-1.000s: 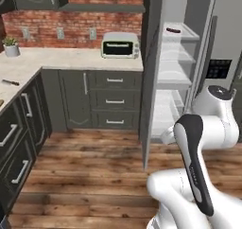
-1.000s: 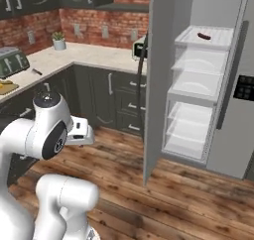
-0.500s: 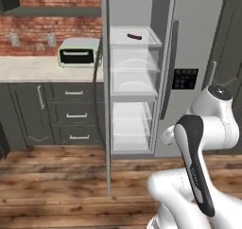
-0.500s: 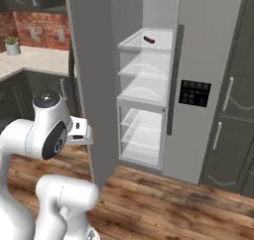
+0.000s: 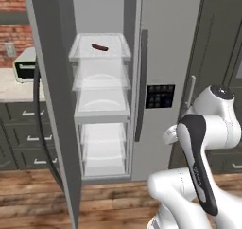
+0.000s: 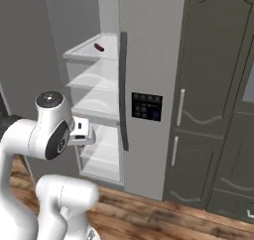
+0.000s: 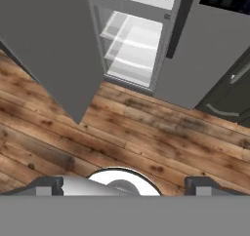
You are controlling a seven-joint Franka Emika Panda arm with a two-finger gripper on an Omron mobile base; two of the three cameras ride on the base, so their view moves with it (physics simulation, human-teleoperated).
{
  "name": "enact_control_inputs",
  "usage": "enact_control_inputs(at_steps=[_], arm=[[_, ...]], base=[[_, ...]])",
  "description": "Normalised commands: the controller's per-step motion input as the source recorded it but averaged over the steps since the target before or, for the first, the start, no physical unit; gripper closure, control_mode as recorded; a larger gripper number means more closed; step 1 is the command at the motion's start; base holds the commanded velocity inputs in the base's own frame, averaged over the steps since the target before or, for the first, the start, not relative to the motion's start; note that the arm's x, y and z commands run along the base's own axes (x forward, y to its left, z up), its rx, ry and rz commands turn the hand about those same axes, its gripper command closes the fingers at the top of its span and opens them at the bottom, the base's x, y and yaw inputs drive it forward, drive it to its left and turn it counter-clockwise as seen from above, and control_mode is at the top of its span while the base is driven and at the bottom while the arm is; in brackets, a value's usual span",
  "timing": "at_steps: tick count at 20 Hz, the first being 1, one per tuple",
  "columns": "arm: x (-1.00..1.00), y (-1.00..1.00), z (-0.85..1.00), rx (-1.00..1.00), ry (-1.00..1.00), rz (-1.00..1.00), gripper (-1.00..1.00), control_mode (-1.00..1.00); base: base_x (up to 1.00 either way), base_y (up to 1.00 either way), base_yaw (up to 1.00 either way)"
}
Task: Retrieve the sausage and cheese from the fridge and place them on the cutting board on the counter.
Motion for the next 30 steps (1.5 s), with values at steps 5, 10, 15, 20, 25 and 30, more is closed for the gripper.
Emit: enact_control_inputs(at_steps=[5,10,15,20,25,30], arm=[[0.0,0.0,0.0,0.0,0.0,0.0,-1.0,1.0],[0.0,0.0,0.0,0.0,0.0,0.0,-1.0,1.0],[0.0,0.0,0.0,0.0,0.0,0.0,-1.0,1.0],[0.0,0.0,0.0,0.0,0.0,0.0,-1.0,1.0],[0.0,0.0,0.0,0.0,0.0,0.0,-1.0,1.0],[0.0,0.0,0.0,0.0,0.0,0.0,-1.0,1.0]], base=[[0.17,0.4,-0.03],[0.28,0.51,-0.11],[0.56,0.49,-0.1],[0.5,0.06,-0.01],[0.6,0.0,0.0],[0.6,0.0,0.0]])
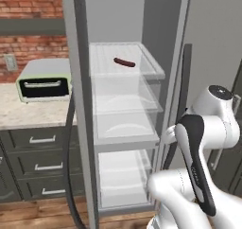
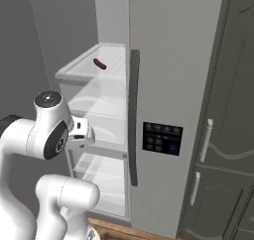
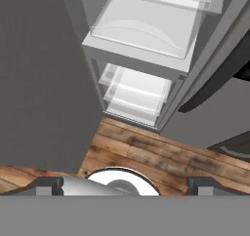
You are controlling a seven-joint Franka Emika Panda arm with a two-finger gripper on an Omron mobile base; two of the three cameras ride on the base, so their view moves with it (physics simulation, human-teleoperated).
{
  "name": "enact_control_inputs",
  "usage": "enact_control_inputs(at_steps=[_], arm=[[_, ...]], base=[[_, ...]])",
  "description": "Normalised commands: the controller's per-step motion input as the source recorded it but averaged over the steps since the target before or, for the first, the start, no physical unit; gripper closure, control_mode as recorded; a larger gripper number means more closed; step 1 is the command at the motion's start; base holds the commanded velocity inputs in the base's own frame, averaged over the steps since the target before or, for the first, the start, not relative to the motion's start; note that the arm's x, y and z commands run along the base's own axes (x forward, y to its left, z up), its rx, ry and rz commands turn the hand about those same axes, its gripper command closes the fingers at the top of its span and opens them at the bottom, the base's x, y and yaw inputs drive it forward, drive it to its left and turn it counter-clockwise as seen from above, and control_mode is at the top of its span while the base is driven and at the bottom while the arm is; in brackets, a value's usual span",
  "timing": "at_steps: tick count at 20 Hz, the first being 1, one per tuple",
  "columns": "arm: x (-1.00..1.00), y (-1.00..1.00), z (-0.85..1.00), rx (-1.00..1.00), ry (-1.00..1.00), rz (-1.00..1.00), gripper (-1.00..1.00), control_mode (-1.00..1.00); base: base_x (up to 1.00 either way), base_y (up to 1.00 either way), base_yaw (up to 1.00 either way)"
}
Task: Retrieve the sausage and cheese from the fridge and place them on the cutting board on the counter.
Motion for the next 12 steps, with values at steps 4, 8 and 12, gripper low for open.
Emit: enact_control_inputs(at_steps=[4,8,12], arm=[[0.0,0.0,0.0,0.0,0.0,0.0,-1.0,1.0],[0.0,0.0,0.0,0.0,0.0,0.0,-1.0,1.0],[0.0,0.0,0.0,0.0,0.0,0.0,-1.0,1.0]], base=[[0.24,0.03,0.02],[0.48,0.06,0.05],[0.52,0.13,0.07]])
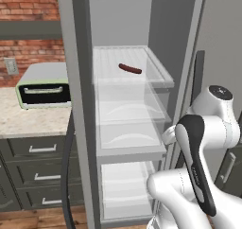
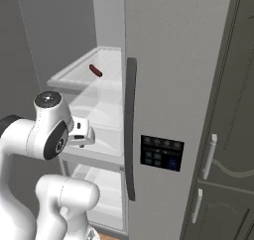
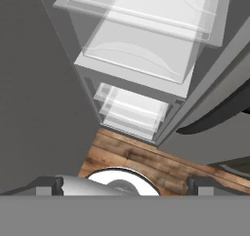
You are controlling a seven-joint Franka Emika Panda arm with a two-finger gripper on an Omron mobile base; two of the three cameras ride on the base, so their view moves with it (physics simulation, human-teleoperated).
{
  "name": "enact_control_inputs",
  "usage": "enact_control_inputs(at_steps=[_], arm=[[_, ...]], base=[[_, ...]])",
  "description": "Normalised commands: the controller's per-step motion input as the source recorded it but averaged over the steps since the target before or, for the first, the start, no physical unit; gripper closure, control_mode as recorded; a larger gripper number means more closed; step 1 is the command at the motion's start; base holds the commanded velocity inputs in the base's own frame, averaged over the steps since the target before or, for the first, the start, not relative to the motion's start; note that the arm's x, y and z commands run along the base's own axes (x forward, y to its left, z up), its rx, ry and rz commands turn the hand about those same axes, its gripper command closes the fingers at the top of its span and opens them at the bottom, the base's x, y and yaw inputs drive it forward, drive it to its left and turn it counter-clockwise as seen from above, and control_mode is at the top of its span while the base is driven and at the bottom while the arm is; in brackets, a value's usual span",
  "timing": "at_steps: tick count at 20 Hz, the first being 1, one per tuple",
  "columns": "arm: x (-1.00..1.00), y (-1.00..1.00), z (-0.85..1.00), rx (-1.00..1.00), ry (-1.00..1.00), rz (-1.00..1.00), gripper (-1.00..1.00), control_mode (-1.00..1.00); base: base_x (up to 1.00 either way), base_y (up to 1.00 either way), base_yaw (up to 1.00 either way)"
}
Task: Retrieve the sausage and cheese from the fridge and place them on the cutting board on the counter.
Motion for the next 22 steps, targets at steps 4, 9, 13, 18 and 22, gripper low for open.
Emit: enact_control_inputs(at_steps=[4,9,13,18,22], arm=[[0.0,0.0,0.0,0.0,0.0,0.0,-1.0,1.0],[0.0,0.0,0.0,0.0,0.0,0.0,-1.0,1.0],[0.0,0.0,0.0,0.0,0.0,0.0,-1.0,1.0],[0.0,0.0,0.0,0.0,0.0,0.0,-1.0,-1.0],[0.0,0.0,0.0,0.0,0.0,0.0,-1.0,-1.0]], base=[[0.15,0.06,0.05],[0.0,0.0,0.0],[0.0,0.0,0.0],[0.0,0.0,0.0],[0.0,0.0,0.0]])
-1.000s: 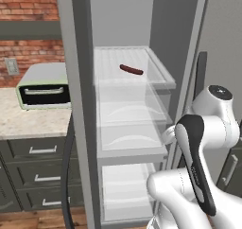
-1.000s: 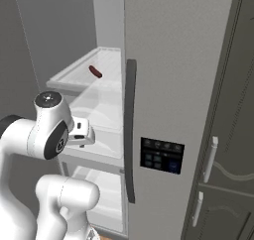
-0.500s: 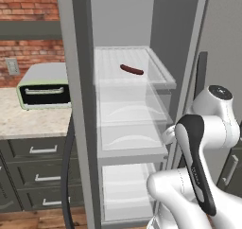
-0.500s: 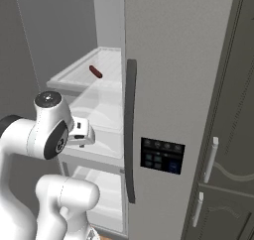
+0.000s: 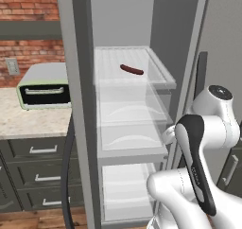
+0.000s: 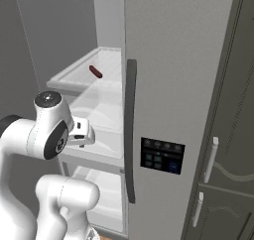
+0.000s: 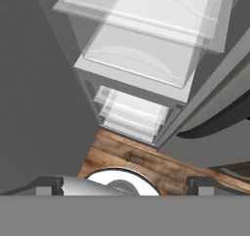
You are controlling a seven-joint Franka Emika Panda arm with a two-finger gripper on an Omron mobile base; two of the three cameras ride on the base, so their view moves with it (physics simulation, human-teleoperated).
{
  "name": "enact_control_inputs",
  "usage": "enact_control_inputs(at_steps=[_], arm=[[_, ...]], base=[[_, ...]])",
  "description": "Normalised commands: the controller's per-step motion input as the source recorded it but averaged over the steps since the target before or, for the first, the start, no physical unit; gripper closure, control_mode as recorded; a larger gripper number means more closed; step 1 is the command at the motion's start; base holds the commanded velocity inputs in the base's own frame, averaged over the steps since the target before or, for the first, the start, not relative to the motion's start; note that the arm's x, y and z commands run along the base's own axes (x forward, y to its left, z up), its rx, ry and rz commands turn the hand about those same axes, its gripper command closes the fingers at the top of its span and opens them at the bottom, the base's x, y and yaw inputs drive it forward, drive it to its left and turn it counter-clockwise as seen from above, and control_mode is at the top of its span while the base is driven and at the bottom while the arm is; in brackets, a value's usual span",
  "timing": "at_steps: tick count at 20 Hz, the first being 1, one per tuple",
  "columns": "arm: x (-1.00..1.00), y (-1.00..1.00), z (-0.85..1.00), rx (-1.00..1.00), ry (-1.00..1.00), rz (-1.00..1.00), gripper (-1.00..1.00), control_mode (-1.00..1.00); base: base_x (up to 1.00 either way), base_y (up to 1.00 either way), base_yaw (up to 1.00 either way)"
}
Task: Retrieve the sausage and cheese from the fridge and place them on the cutting board on the counter.
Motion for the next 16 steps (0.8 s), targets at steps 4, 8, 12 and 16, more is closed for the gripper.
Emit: enact_control_inputs(at_steps=[4,8,12,16], arm=[[0.0,0.0,0.0,0.0,0.0,0.0,-1.0,-1.0],[0.05,0.08,0.04,0.01,-0.09,-0.01,-1.0,-1.0],[0.0,0.01,0.74,0.12,-0.15,0.05,-1.0,-1.0],[0.29,0.0,0.69,0.06,-0.07,0.06,-1.0,-1.0]], base=[[0.0,0.0,0.0],[0.0,0.0,0.0],[0.0,0.0,0.0],[0.0,0.0,0.0]])
